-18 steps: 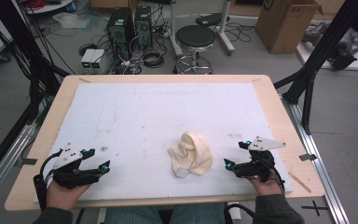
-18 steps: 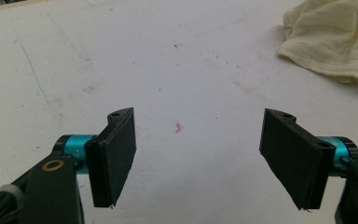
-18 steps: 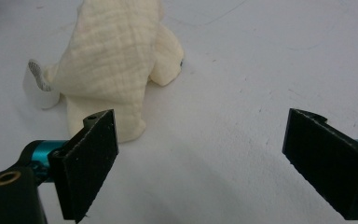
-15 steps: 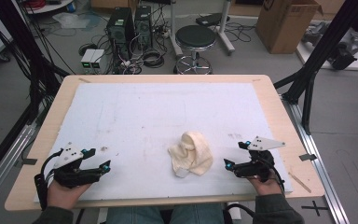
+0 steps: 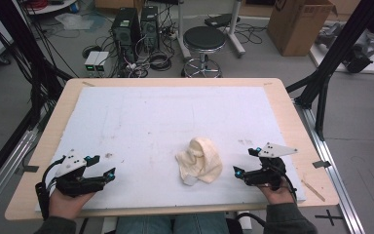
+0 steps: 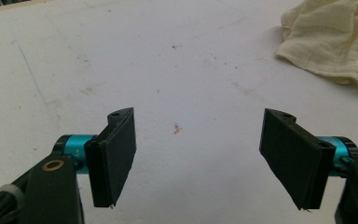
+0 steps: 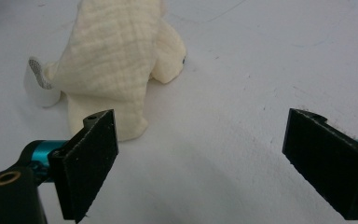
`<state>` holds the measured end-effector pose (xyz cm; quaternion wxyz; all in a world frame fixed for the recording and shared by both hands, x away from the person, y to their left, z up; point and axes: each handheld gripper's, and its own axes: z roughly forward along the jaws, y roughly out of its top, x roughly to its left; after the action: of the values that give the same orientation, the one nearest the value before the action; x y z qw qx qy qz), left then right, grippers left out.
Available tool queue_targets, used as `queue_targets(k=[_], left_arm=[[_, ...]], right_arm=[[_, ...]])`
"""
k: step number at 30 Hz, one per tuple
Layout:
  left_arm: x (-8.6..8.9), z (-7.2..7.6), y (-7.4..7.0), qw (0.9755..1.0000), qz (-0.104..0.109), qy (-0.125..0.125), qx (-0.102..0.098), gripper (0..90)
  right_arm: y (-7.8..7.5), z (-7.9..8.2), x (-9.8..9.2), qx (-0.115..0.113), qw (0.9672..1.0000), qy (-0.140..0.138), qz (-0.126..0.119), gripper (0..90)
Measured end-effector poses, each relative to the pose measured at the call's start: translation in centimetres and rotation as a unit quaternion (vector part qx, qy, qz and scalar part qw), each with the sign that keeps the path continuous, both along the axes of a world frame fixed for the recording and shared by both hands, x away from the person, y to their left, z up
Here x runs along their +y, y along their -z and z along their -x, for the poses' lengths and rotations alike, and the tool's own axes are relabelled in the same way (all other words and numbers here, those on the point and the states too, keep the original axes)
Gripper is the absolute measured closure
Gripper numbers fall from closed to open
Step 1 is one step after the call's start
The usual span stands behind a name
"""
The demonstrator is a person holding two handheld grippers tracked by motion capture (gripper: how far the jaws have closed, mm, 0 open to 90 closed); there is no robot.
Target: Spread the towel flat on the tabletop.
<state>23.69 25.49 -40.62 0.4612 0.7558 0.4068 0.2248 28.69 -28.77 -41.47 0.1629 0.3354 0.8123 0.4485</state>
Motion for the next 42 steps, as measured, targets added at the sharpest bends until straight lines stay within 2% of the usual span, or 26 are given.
queue_targets(k=[13,20,35,39,42], left_arm=[[-0.1,0.2,0.0,1.0,0.003,-0.004,-0.001,27.5],[0.1,0.3,0.0,0.9999,0.004,-0.01,-0.002,26.9],[0.5,0.7,-0.1,0.9999,0.004,-0.015,-0.007,26.7],[0.7,0.7,-0.1,0.9997,0.007,-0.022,-0.007,26.6],[0.7,0.6,-0.1,0.9997,0.006,-0.021,-0.007,26.6]], right_arm=[[-0.4,-0.3,0.2,-0.004,1.0,-0.004,0.004,9.6],[-1.0,-0.7,0.5,-0.002,0.9999,-0.01,0.001,9.6],[-4.1,-1.3,2.2,-0.005,0.9989,-0.045,-0.015,9.6],[-5.6,-1.8,3.3,-0.015,0.9978,-0.063,-0.012,9.6],[-6.5,-2.3,4.4,-0.013,0.9969,-0.076,-0.012,9.6]])
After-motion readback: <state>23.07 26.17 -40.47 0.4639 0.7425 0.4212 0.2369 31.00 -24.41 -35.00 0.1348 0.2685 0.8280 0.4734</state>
